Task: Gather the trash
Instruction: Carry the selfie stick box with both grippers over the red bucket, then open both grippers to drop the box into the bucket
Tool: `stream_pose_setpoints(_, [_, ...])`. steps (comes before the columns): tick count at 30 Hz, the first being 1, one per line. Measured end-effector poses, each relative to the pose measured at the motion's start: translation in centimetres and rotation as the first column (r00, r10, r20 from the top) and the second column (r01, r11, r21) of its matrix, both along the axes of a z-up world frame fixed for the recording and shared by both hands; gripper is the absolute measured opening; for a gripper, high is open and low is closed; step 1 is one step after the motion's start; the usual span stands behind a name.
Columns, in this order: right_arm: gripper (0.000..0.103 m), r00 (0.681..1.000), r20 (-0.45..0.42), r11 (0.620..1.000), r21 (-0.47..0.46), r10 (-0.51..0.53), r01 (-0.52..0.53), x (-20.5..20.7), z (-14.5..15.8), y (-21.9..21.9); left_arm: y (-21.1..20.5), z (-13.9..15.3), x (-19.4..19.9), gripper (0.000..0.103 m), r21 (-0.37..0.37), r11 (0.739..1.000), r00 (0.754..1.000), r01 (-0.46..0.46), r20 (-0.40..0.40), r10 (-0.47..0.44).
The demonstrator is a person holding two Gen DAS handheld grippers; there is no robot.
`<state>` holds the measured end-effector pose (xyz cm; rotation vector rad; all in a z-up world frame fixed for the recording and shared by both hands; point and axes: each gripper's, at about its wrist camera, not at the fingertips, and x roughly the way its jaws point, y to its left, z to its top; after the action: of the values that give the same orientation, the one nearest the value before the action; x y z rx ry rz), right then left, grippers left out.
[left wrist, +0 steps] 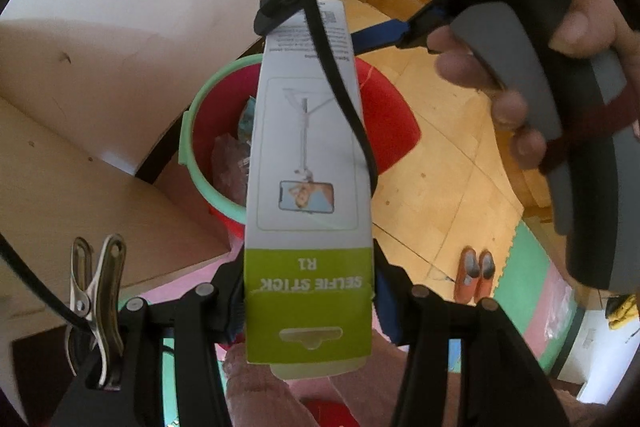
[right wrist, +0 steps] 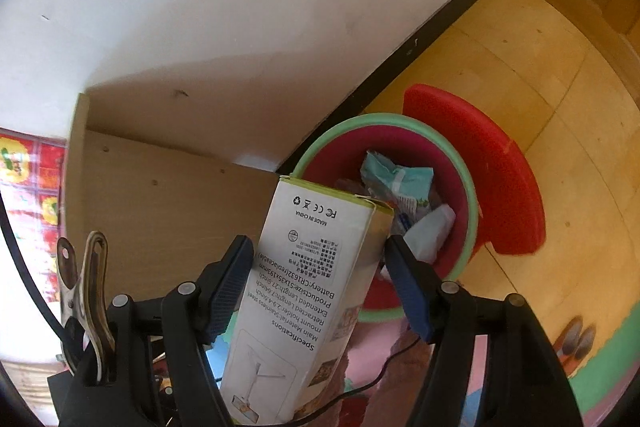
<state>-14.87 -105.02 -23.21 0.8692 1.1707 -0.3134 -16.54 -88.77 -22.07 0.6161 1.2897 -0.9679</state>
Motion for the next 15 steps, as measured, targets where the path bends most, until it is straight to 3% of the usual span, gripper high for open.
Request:
stream_pose_setpoints(5, [0.078,0.999,0.012,0.995,-0.089,0.045,-0.044,0.4,-1.4,-0.6,-0.4,-2.4,1.0,0.054,0.015,0.999,0.999,-0.045,-0.027,0.046])
stream_pose_setpoints(15, [0.078,0.999,0.048,0.996,-0.085,-0.010,0.014,-2.4,-1.5,-3.1,-3.1,-7.1,3.2,0.054,0.083,0.994,0.995,-0.066,-0.073,0.072])
